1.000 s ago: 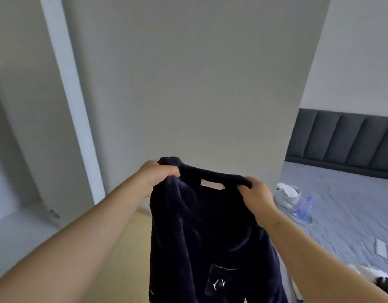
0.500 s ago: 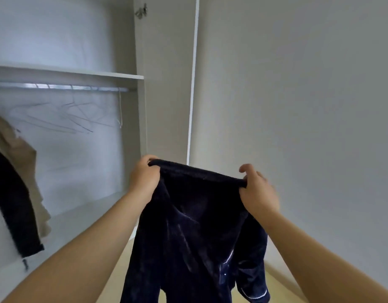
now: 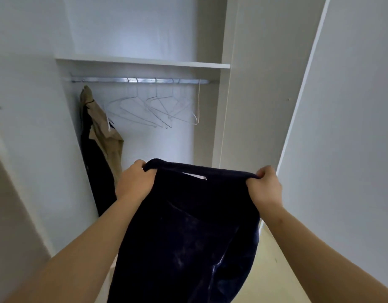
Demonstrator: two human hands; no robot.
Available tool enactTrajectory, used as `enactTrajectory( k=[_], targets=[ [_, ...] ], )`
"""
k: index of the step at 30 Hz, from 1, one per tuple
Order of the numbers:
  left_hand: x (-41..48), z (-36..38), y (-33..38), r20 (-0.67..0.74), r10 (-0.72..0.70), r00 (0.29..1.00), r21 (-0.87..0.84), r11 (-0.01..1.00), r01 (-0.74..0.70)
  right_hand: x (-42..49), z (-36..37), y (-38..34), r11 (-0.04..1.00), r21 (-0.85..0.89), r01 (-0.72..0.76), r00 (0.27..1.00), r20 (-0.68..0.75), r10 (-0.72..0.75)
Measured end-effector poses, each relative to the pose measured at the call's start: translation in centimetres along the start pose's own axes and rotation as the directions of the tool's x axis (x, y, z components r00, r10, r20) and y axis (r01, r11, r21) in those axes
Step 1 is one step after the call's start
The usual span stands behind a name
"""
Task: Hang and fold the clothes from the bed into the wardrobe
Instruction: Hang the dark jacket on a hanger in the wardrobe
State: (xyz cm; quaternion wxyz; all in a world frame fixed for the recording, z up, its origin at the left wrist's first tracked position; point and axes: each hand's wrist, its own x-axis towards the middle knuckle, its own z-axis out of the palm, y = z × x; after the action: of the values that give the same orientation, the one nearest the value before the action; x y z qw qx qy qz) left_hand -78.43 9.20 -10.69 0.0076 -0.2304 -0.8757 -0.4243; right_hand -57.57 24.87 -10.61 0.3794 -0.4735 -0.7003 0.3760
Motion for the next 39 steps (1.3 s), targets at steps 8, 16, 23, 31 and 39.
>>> enactTrajectory(
  k=[8, 16, 23, 31, 39],
  targets=[
    [9.6, 2.8, 2.2, 0.296, -0.443, 0.846, -0.836, 0.309, 0.454, 11.1, 10.7, -1.9, 0.996, 0.044, 0.079, 0.94, 0.331, -0.089],
    [19.4, 2.8, 2.6, 0.091, -0.651, 0.754, -0.902, 0.267, 0.339, 20.5, 21.1, -4.7, 0.99, 0.089, 0.113, 0.676, 0.723, -0.142],
    [24.6, 2.0, 1.3, 0.187, -0.639, 0.747, -0.928, 0.136, 0.348, 22.6, 31.4, -9.4, 0.951, 0.296, 0.088, 0.637, 0.717, -0.282],
    [36.5, 0.3, -4.9, 0.122, -0.57, 0.812, -0.949, 0.172, 0.263, 25.8, 43.8, -15.7, 0.94, 0.309, 0.148, 0.57, 0.75, -0.336],
    [48.6, -1.9, -11.3, 0.092, -0.559, 0.824, -0.864, 0.366, 0.345, 26.6, 57.4, -23.2, 0.936, 0.351, 0.028, 0.607, 0.738, -0.295]
  ],
)
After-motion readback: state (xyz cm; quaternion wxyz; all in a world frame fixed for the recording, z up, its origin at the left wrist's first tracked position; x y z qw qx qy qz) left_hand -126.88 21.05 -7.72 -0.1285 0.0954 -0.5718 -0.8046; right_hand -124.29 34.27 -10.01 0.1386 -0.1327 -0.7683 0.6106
